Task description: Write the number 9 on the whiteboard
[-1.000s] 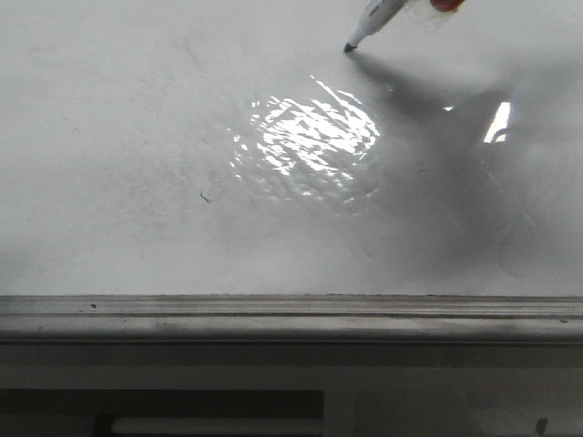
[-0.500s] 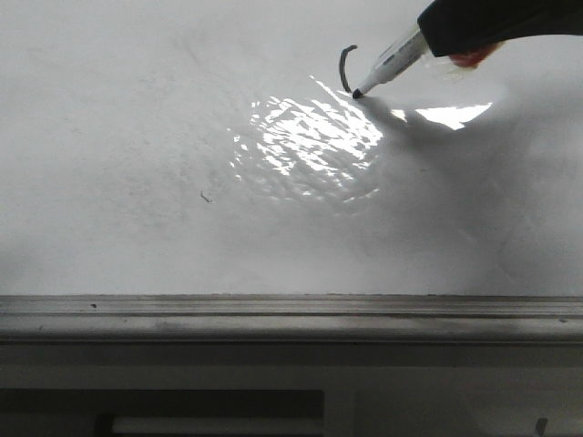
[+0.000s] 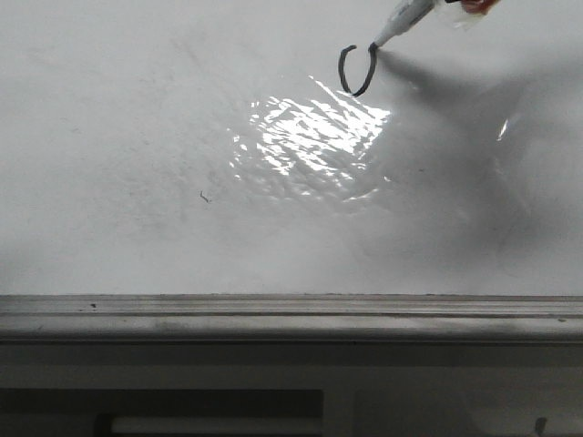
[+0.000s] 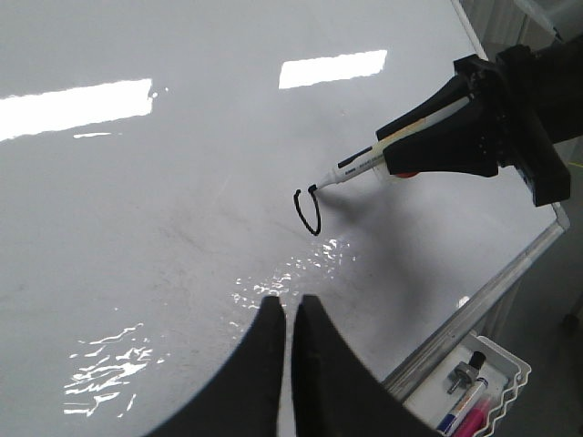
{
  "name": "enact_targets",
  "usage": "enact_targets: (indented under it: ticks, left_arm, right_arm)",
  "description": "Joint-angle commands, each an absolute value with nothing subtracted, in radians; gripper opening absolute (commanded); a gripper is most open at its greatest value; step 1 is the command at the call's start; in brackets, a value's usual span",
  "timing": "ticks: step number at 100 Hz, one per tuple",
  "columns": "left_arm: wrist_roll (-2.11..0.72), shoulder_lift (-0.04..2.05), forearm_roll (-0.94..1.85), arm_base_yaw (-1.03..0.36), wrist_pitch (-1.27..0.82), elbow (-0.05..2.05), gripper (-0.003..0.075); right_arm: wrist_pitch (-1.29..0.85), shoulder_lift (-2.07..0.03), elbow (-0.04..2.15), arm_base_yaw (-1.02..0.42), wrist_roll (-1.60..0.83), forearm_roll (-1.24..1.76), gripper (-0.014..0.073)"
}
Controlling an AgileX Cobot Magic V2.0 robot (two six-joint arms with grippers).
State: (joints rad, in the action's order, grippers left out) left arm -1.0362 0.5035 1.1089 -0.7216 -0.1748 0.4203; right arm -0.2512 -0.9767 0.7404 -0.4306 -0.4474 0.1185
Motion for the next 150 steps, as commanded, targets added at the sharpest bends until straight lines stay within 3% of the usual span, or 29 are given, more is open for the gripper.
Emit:
enact_targets:
  ticks: [1,27,68,95,104,119,124,150]
  left_arm:
    - [-1.027,0.505,1.130,-0.719,-0.147,0.450,-0.0020]
    - [-1.027,0.505,1.130,-0.719,-0.147,0.450,-0.0020]
    - [-1.027,0.505,1.130,-0.719,-0.147,0.450,-0.0020]
    - [-1.027,0.546,1.130,-0.719,-0.157,0.450,-0.0015]
    - [-1.032,0.631,1.106,-0.719,-0.229,0.473,0.0066]
    - [-1.095,0.836,1.065,-0.719,-0.413,0.568,0.0370]
    - [-1.156,0.906,1.067,-0.719,-0.481,0.606,0.0421]
    - [-1.391,1.165,1.118,-0.794,-0.650,0.766,0.0363]
  right_arm:
    - [-0.270,-0.988,0.770,-0.413,-0.448,0.086,-0.0042]
    - [-0.426,-0.983,0.737,-0.463,-0.446,0.149,-0.0041]
    - [-0.366,-0.978,0.661,-0.538,-0.435,0.231,-0.0041]
    - [-0.434,-0.868,0.760,-0.550,-0.438,0.271,-0.0042]
    - [-0.544,-0.858,0.817,-0.576,-0.492,0.271,-0.0045]
    - [-0.749,-0.892,0.896,-0.642,-0.604,0.271,-0.0065]
    - [-0.777,-0.906,0.903,-0.663,-0.643,0.272,-0.0067]
    - [-0.721,-0.921,0.904,-0.763,-0.705,0.276,-0.0067]
